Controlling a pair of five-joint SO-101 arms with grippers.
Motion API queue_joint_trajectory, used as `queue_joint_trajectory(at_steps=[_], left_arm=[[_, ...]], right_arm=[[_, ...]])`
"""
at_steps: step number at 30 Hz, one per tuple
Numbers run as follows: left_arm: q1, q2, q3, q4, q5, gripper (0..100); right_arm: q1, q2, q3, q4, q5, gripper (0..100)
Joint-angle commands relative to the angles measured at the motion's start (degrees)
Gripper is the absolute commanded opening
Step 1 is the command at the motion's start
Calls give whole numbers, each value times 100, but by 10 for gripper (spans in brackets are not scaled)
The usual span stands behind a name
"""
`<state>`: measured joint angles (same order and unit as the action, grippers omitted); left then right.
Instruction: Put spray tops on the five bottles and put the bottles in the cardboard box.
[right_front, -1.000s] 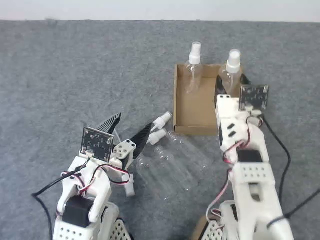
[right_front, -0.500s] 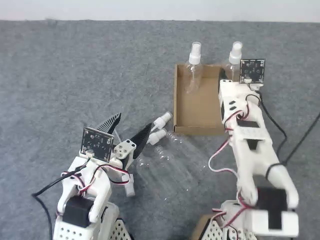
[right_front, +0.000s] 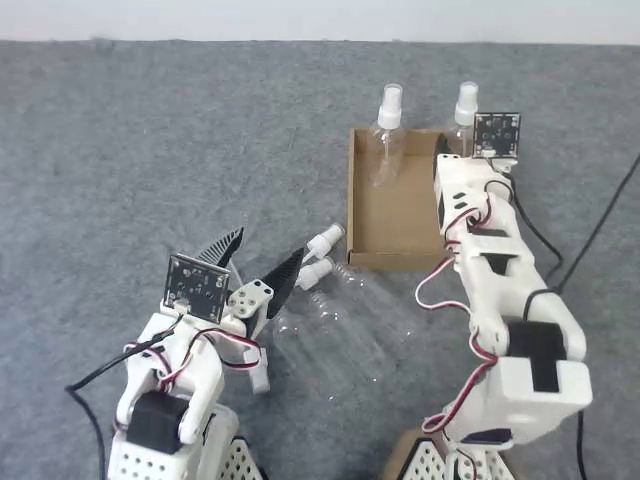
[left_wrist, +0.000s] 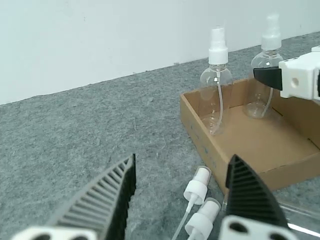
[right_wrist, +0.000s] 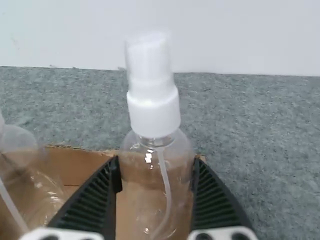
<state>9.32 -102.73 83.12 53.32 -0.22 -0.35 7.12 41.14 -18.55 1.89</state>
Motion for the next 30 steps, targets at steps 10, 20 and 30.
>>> queue_joint_trajectory(at_steps=[10,20,30], left_arm=[[-35,-44,-40,-176,0,268],[-35,-44,-31,-176,0,268],[-35,-44,-31,-176,0,268]], right_arm=[[-57,57,-396,-110,-26,17],[-57,57,-396,-101,-18,43],[-57,57,-396,-101,-26,199]])
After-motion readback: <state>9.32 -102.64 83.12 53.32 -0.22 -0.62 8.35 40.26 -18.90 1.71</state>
